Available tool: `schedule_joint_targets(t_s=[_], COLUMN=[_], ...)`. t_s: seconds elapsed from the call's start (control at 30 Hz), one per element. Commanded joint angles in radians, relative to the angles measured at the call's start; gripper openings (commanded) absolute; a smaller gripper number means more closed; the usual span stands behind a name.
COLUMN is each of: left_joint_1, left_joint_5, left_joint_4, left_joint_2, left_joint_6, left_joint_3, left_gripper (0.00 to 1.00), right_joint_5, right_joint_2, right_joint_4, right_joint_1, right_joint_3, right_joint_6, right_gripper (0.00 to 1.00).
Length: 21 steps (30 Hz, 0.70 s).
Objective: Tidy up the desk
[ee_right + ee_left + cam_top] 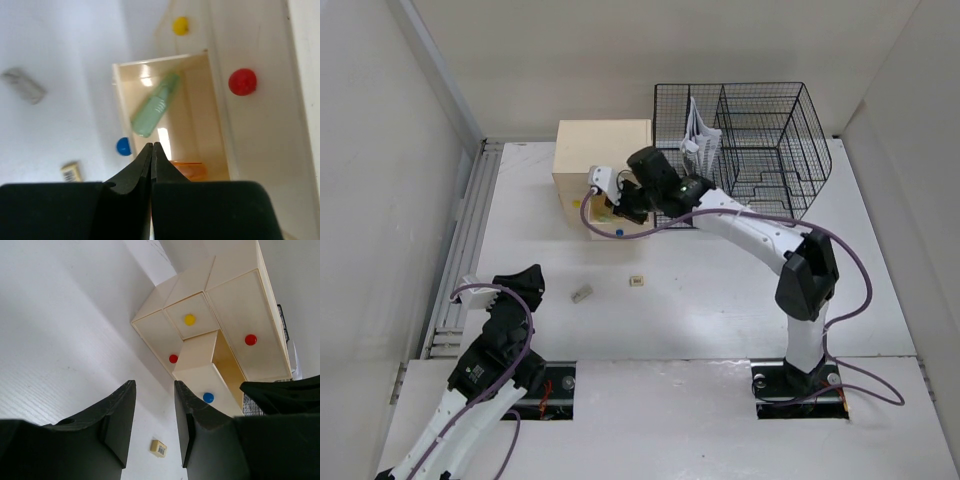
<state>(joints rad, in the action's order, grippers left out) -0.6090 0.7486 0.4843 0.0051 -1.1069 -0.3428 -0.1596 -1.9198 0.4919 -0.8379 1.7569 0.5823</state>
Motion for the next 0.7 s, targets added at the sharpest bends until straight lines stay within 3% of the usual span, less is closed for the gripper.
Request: schedule_joint_targets(t_s=[0.0,0.07,0.4,0.5,0.63,0.67], left_joint_1=[-0.005,-0.005,-0.005,-0.005,-0.005,-0.005], left_joint_5=[0.011,0.011,0.001,0.001,0.001,0.001], left_joint_4=[-0.012,-0.012,-0.012,-0.012,-0.012,-0.012], left_joint_2=[-0.076,-0.076,-0.076,-0.076,-0.076,-0.076], left_joint_6=[0.001,0.001,0.001,0.001,0.010,0.010], left_joint_3=[-0.027,-0.027,-0.027,-0.027,-0.027,-0.027], left_gripper=[0.34,0.34,0.34,0.34,0.34,0.34], right_joint_5=[-0.433,-0.553,-0.574,-0.494,-0.174,-0.021], right_joint_2=[0.004,-0.040,-0.123,-0.123,-0.050,-0.041], right_joint_4=[0.132,0.201,0.332,0.265,0.018,-0.027], right_joint_1=[0.074,0.085,0.083,0.074,0.028,0.005], right_joint_3=[0.098,0.144,0.185,0.152,0.015,-0.009], right_joint_6=[-0.018,0.022,0.099,0.046,-0.094,-0.111], right_gripper=[0.00,0.00,0.00,0.00,0.00,0.00])
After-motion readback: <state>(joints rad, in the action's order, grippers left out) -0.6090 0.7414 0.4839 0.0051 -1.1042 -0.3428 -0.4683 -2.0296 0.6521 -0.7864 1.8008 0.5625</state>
